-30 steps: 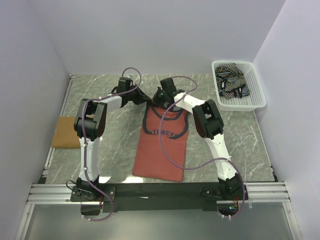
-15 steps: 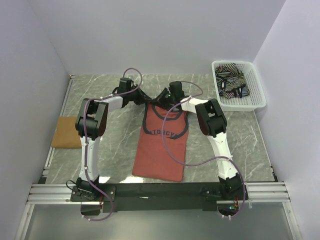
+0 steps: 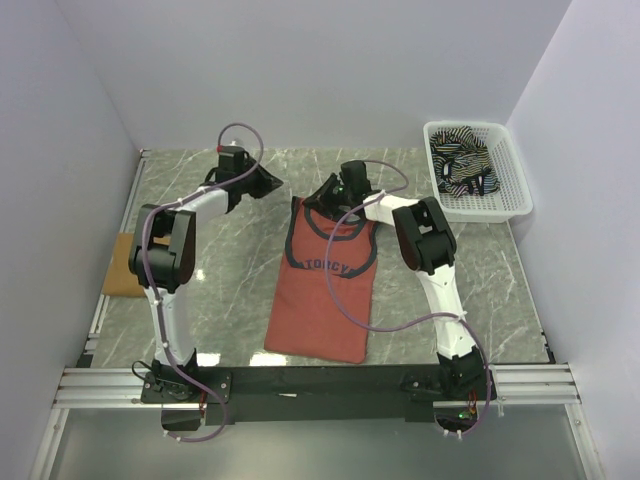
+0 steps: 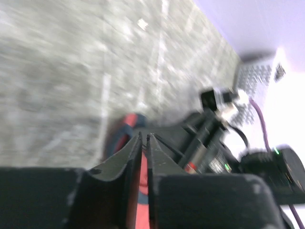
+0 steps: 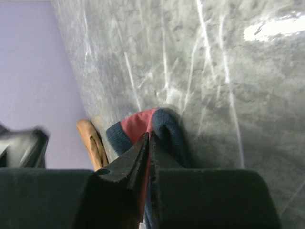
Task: Fold and stack the tank tops
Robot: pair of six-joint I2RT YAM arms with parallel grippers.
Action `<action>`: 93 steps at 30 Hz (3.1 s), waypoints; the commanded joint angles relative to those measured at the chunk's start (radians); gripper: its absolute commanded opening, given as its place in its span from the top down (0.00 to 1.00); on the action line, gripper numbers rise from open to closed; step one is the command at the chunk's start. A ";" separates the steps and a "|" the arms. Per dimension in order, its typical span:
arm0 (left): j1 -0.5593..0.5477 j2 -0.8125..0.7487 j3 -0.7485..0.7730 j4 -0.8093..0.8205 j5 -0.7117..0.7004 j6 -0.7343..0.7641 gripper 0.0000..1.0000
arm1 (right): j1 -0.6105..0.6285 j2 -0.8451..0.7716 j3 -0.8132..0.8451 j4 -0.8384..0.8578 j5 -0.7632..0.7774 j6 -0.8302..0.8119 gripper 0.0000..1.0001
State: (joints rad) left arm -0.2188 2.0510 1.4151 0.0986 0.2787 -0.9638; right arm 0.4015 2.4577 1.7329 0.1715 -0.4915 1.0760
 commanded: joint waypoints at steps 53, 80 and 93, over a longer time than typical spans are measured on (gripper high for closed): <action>-0.100 0.086 0.084 -0.016 -0.032 0.096 0.94 | -0.078 0.098 0.404 -0.099 -0.072 0.012 0.68; -0.105 0.288 0.217 -0.074 -0.018 0.074 0.96 | -0.104 -0.460 -0.137 -0.346 0.231 -0.313 0.69; -0.044 0.285 0.240 -0.021 -0.040 0.057 0.91 | -0.159 -0.698 -0.457 -0.438 0.498 -0.409 0.56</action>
State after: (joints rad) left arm -0.2768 2.3516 1.6665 0.0498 0.2649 -0.9325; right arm 0.2714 1.7889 1.2984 -0.2520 -0.0864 0.7116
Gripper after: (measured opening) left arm 0.076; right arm 0.421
